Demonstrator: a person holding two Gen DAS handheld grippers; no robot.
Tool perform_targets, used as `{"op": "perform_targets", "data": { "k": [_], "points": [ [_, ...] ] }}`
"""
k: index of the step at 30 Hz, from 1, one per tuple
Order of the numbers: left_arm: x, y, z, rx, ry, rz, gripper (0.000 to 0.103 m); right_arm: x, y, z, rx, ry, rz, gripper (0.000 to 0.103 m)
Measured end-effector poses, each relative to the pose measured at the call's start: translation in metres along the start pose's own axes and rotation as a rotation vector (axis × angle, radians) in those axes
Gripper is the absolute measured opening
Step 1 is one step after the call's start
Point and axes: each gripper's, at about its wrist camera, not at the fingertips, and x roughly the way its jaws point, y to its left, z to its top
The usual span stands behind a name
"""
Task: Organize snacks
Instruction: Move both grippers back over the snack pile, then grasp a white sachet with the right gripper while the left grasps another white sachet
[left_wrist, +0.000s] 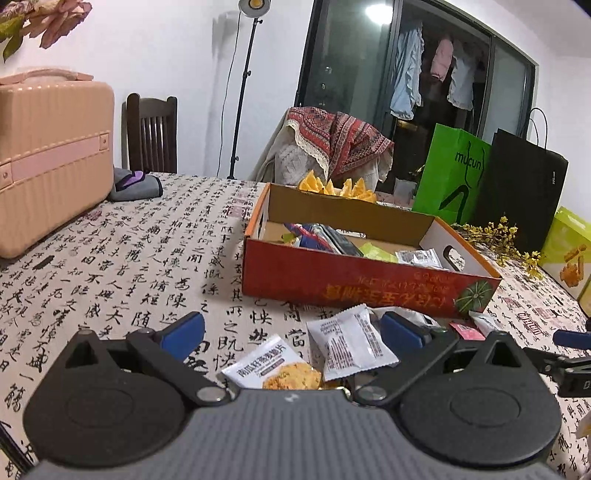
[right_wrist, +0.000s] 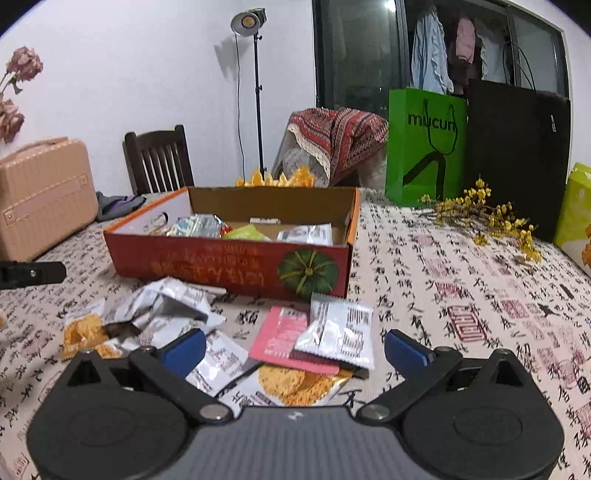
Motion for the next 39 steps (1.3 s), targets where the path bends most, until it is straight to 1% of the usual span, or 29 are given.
{"op": "perform_targets", "data": {
  "k": [4,7,9,11,13,15,17,19,22,25,28,32,34,39],
  "points": [
    [0.001,0.003,-0.002,-0.012,0.013,0.013,0.103,0.009,-0.005,0.001,0.022,0.026,-0.054,0.103],
    [0.001,0.008,-0.004,-0.027,0.016,0.025,0.103,0.02,-0.013,0.007,0.039,0.043,-0.082,0.1],
    [0.002,0.012,-0.004,-0.039,0.023,0.037,0.103,0.031,-0.019,0.011,0.047,0.063,-0.09,0.096],
    [0.003,0.015,-0.005,-0.05,0.03,0.048,0.103,0.046,-0.025,0.015,0.062,0.097,-0.091,0.089],
    [0.004,0.017,-0.005,-0.055,0.036,0.054,0.103,0.06,-0.032,0.019,0.1,0.134,-0.087,0.085],
    [0.006,0.018,-0.006,-0.055,0.043,0.058,0.103,0.07,-0.037,0.02,0.129,0.155,-0.077,0.081],
    [0.008,0.017,-0.006,-0.055,0.052,0.062,0.103,0.079,-0.039,0.021,0.15,0.172,-0.073,0.074],
    [0.01,0.016,-0.007,-0.057,0.061,0.062,0.103,0.086,-0.041,0.02,0.164,0.182,-0.068,0.071],
    [0.013,0.013,-0.007,-0.054,0.073,0.063,0.103,0.086,-0.042,0.02,0.177,0.168,-0.05,0.052],
    [0.016,0.008,-0.007,-0.041,0.082,0.066,0.103,0.083,-0.041,0.019,0.171,0.152,-0.05,0.046],
    [0.023,0.002,-0.005,-0.038,0.105,0.059,0.103,0.074,-0.041,0.018,0.167,0.113,-0.053,0.044],
    [0.034,-0.009,0.001,-0.036,0.129,0.035,0.103,0.054,-0.037,0.019,0.143,0.021,-0.062,0.043],
    [0.042,-0.016,0.005,-0.039,0.138,0.048,0.103,0.044,-0.034,0.017,0.13,-0.017,-0.065,0.043],
    [0.068,-0.034,0.009,-0.034,0.19,0.068,0.103,0.033,-0.032,0.012,0.11,-0.05,-0.066,0.043]
  ]
}}
